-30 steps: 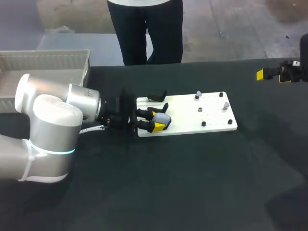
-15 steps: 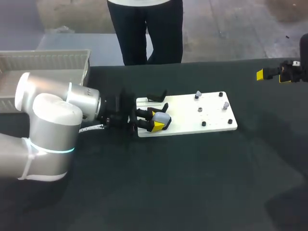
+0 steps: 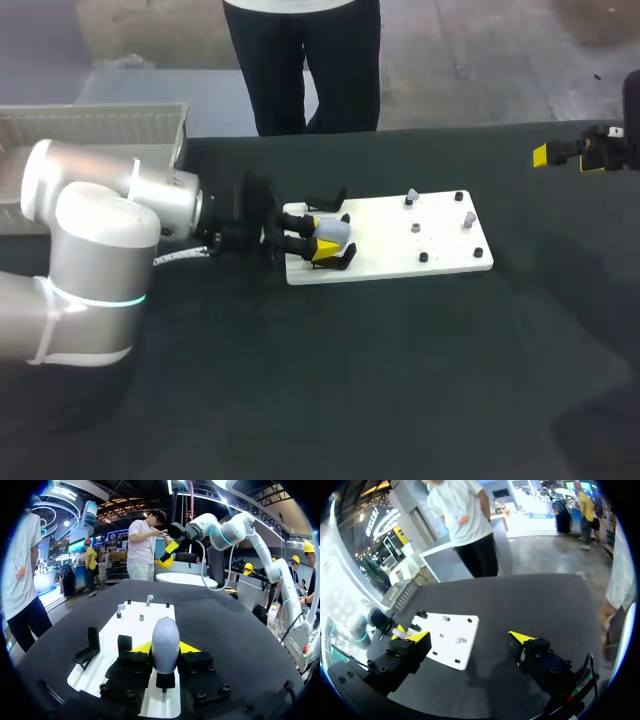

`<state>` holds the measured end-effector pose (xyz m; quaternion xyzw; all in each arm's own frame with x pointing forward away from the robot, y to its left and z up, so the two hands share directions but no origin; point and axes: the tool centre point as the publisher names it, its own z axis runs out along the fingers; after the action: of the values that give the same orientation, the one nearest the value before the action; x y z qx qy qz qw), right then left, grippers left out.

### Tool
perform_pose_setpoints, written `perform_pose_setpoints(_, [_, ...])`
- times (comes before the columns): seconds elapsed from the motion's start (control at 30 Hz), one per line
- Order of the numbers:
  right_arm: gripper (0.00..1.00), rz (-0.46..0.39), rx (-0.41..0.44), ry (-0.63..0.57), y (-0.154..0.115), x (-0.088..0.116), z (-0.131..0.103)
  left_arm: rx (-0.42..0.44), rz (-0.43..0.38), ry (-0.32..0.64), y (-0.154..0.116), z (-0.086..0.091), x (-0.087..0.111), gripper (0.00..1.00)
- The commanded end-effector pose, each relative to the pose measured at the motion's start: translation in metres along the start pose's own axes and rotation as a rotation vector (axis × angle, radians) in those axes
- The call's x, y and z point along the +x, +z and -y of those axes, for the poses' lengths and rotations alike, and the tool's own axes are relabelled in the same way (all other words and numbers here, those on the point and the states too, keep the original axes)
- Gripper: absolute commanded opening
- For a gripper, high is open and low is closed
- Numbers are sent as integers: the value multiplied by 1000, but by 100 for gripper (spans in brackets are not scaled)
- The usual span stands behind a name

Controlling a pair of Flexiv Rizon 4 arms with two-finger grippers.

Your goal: Pick up each earbud case from the left stands, insert the matching earbuds, close the lid, and place the case in the box.

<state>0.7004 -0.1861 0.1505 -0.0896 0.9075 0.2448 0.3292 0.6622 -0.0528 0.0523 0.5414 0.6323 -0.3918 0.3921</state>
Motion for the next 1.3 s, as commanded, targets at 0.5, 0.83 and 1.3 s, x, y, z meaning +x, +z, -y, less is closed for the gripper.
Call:
perform_pose_setpoints(0.5, [100,0,-71,-28,29,7,-44,-61,39,24,-5,-10,-54,0])
perform_pose_setpoints(0.83, [100,-66,-115,-112,55,29,-108,-55,34,88,17,-17,-81,0])
perform_pose_setpoints(1.3, [100,-74,-183,-148,61,39,-149,14,10,149,52,-14,-97,0])
